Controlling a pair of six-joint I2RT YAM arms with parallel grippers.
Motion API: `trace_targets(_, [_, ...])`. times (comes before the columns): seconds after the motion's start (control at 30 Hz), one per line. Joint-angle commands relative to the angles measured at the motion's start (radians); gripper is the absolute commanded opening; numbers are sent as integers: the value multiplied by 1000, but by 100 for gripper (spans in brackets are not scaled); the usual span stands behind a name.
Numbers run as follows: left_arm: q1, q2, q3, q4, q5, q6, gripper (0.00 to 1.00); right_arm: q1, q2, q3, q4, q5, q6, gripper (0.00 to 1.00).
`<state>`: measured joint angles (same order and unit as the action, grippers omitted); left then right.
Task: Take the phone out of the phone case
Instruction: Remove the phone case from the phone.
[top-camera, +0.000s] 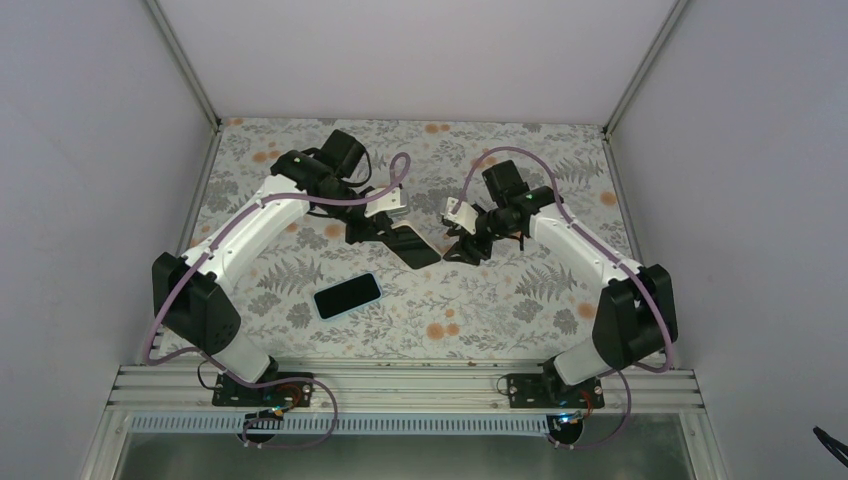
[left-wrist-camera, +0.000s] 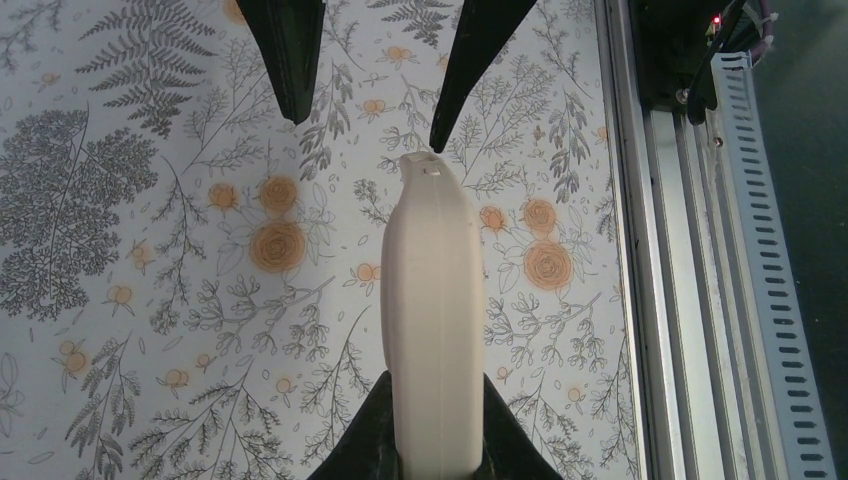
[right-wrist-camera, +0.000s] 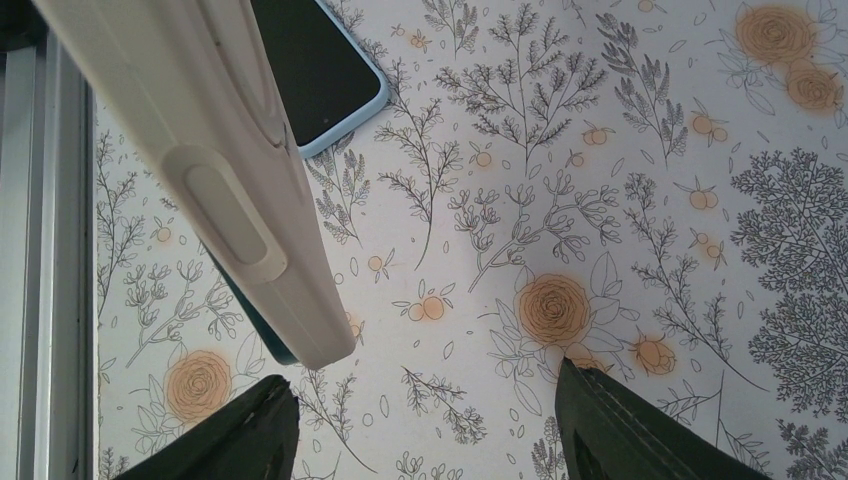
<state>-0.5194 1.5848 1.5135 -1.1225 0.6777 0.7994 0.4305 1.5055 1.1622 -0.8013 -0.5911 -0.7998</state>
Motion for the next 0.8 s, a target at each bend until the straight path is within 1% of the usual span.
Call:
trace_targets(0.0, [-1, -25, 17, 22, 52, 1, 2, 4, 17, 0, 8, -30, -5, 67])
trace_targets(0.6, [-1, -19, 24, 22, 75, 3, 2, 20, 40, 6, 36, -50, 13, 66])
trace_targets(0.67, [-1, -17, 23, 19, 80, 4, 2, 23, 40, 4, 80, -35, 49, 65])
trace_targets(0.77, [-2, -16, 21, 15, 104, 7, 2, 37, 41, 4, 145, -1, 96, 66])
